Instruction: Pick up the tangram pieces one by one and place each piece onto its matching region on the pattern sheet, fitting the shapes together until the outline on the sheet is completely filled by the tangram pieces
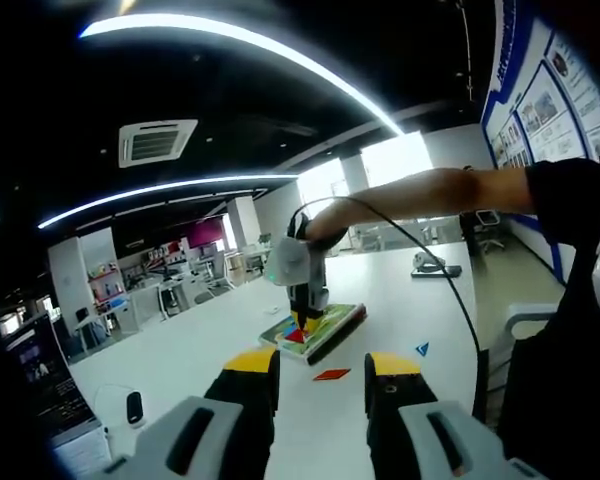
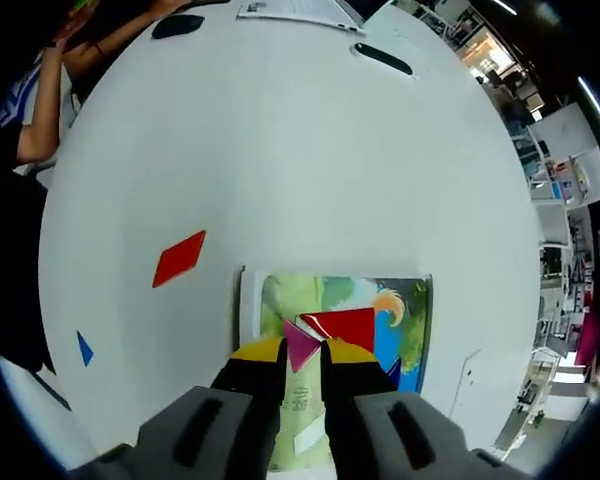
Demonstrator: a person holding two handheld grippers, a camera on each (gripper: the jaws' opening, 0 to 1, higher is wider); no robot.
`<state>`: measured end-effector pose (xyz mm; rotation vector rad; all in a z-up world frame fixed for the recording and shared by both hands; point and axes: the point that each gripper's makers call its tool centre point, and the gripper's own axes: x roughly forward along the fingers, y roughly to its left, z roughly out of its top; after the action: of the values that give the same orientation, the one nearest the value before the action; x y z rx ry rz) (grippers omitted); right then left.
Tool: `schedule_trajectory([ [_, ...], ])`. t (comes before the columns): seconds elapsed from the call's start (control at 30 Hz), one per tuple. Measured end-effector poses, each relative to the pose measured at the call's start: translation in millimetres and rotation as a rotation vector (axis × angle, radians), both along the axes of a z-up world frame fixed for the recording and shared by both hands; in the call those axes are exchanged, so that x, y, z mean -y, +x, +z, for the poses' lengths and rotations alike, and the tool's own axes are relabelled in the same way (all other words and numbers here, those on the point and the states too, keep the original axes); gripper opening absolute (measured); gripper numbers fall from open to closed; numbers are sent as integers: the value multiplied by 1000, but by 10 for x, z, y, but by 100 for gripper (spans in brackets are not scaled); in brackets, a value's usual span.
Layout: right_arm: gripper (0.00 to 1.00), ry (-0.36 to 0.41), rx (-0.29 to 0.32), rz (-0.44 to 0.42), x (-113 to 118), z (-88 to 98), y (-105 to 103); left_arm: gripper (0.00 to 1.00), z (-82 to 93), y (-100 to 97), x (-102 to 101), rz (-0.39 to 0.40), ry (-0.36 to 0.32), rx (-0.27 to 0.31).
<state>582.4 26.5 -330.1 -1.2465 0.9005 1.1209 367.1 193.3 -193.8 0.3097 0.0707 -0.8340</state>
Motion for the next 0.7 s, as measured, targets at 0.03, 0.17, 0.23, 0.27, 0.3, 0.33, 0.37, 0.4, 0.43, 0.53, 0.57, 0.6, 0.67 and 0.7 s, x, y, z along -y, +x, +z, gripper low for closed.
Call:
schedule_trajectory([
  [0.03, 15, -4, -1, 0, 6, -9, -3, 35, 1, 0, 0, 0, 0, 0],
  [0.17, 15, -12, 1, 0, 20, -32, -2, 35, 1, 2, 3, -2, 0, 1],
  [0.23, 15, -15, 2, -3, 26, -44, 1, 35, -1, 2, 6, -2, 1, 1],
  [0.27, 15, -16, 2, -6, 28, -52, 2, 35, 0, 3, 5, -2, 0, 2],
  [0.3, 15, -18, 3, -8, 29, -56, 8, 35, 1, 4, 4, 0, 1, 2],
  [0.33, 15, -20, 4, -11, 31, -63, 17, 35, 5, 0, 7, -1, 2, 4],
  [0.37, 15, -22, 6, -15, 33, -70, 27, 35, 10, -4, 9, -1, 3, 6],
  [0.4, 15, -24, 8, -18, 34, -77, 37, 35, 14, -8, 12, -1, 4, 7],
  [0.43, 15, -26, 10, -22, 36, -84, 47, 35, 18, -12, 14, -1, 5, 9],
  [0.53, 15, -26, 10, -31, 35, -97, 63, 35, 25, -18, 16, -3, 7, 13],
  [0.57, 15, -26, 8, -34, 36, -102, 62, 35, 26, -17, 15, -3, 7, 13],
  [0.6, 15, -29, 7, -39, 41, -113, 63, 35, 23, -17, 13, -1, 8, 13],
  [0.67, 15, -30, 8, -42, 43, -121, 72, 35, 21, -21, 14, -2, 9, 14],
  [0.7, 15, -30, 9, -43, 44, -125, 77, 35, 20, -23, 14, -2, 10, 14],
])
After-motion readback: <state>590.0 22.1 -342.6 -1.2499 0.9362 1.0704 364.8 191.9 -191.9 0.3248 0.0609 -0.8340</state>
